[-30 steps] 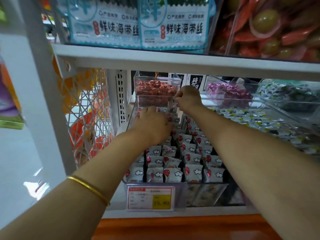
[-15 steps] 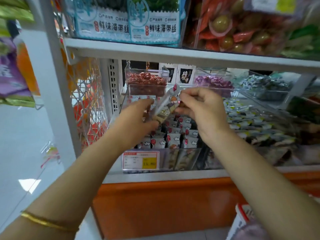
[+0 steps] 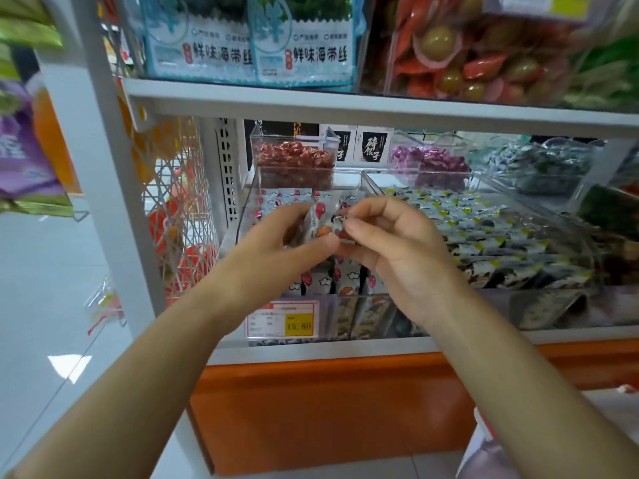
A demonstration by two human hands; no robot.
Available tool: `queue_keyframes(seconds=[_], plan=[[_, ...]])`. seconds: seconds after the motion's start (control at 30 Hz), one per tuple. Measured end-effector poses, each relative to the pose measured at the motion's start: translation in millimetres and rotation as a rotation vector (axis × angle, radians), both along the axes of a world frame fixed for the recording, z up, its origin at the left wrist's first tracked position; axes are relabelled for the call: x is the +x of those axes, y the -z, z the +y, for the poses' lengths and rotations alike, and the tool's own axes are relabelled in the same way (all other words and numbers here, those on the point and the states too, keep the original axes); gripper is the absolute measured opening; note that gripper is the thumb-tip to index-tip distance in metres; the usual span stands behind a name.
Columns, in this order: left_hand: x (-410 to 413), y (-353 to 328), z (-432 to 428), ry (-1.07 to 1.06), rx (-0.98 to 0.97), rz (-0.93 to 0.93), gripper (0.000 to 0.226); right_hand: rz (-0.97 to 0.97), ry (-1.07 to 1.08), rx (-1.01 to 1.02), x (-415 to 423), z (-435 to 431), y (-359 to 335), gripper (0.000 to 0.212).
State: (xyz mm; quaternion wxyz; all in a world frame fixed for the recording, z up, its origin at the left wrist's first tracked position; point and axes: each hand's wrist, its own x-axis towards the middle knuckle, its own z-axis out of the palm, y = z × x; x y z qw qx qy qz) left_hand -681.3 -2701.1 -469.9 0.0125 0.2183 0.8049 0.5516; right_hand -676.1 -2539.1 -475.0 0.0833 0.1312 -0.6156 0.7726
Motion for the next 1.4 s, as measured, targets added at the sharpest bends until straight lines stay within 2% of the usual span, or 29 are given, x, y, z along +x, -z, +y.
queue_keyframes(seconds=[0.23,0.43,0.63,1.0,1.1,1.27,1.4], plan=[[-2.0,4.4,5.9,0.019,0.149,-0.055,0.053,0.073,-0.07,0.017,0.9,3.3,2.1,0.006],[-5.6,11.7,8.6,0.048,0.212,-0.051,0.051,0.105,-0.1,0.028,1.4,5.6,2.9,0.01],[-4.9,10.5,10.3,0.029,0.297,0.008,0.033,0.149,-0.188,0.002,2.7,6.3,1.8,0.01],[4.7,6.2,11.5,0.095,0.314,0.1,0.039,0.165,-0.239,-0.003,6.4,8.9,-2.8,0.018],[7.0,5.0,14.3,0.089,0.304,0.111,0.039,0.171,-0.171,0.043,9.3,10.8,-2.5,0.016],[14.5,4.5,28.6,0.138,0.262,0.059,0.042,0.24,0.06,0.222,25.6,19.8,-3.7,0.012],[26.7,2.9,58.3,0.211,0.322,-0.012,0.047,0.236,0.234,0.434,48.4,42.6,-5.7,0.033]])
